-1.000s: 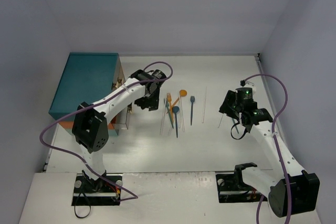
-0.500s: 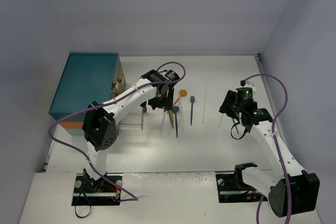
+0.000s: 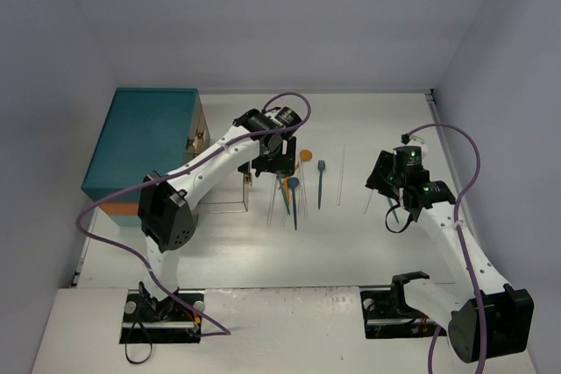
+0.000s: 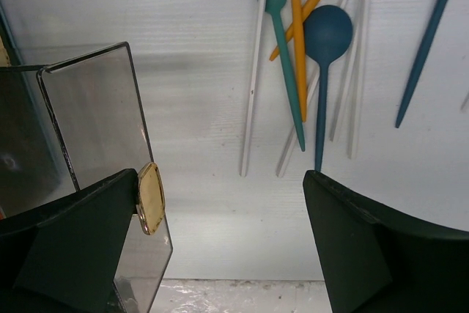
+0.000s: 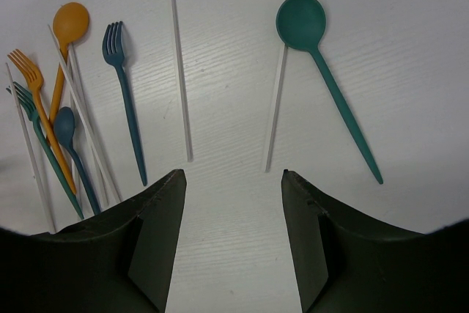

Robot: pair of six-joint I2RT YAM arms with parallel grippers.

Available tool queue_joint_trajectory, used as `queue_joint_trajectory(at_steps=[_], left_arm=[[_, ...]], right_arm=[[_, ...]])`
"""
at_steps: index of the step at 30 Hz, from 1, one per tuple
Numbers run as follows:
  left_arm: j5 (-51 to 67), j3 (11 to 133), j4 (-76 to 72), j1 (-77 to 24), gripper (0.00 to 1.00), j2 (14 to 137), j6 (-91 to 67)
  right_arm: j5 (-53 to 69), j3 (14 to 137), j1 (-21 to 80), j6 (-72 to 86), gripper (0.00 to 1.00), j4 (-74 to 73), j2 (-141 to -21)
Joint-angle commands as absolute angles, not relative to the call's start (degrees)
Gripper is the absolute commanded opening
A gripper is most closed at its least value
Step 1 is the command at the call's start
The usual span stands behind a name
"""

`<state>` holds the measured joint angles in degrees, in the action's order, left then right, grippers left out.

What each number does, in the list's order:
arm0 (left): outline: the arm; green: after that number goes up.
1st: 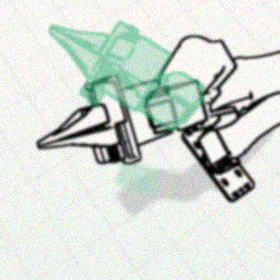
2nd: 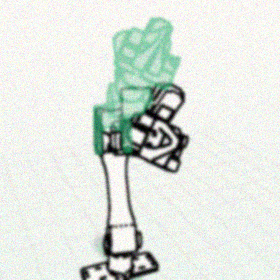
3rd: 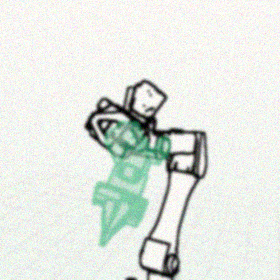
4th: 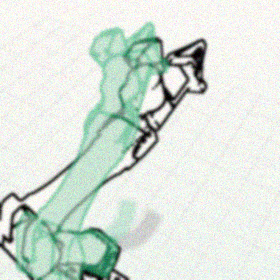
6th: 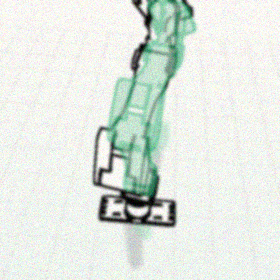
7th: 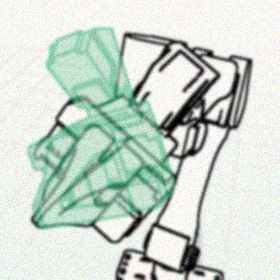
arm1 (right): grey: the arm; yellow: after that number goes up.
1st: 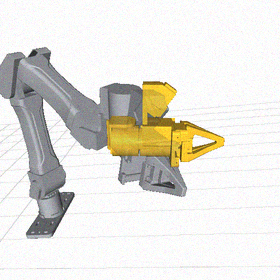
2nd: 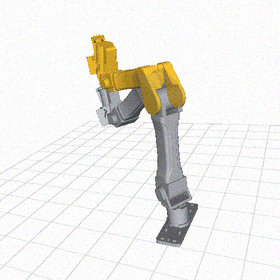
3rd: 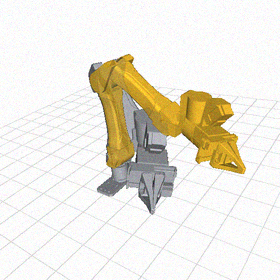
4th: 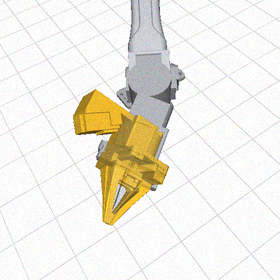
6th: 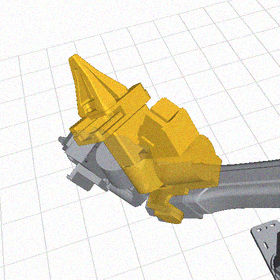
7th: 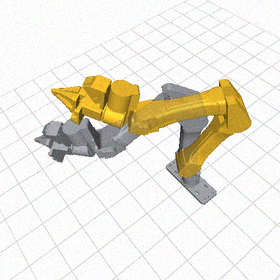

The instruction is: Sort the eating utensils into containers

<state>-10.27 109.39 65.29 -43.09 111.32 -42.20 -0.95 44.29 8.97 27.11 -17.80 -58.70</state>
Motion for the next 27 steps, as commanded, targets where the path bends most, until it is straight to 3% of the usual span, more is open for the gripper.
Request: queue_joint_trajectory(at_steps=[1, 13, 27], left_arm=[[-9.8, 114.8, 64.4, -43.5, 0.93, 109.7, -41.7], [-16.6, 105.1, 64.3, -43.1, 0.93, 109.8, -41.3], [-23.9, 106.9, 64.2, -43.2, 0.94, 112.0, -35.6]], right_arm=[[-0.5, 46.3, 8.8, 27.3, 0.52, -16.3, -59.3], [1.6, 45.9, 8.8, 28.0, 0.52, -16.4, -58.6], [1.8, 44.4, 8.8, 27.8, 0.52, -16.4, -58.7]])
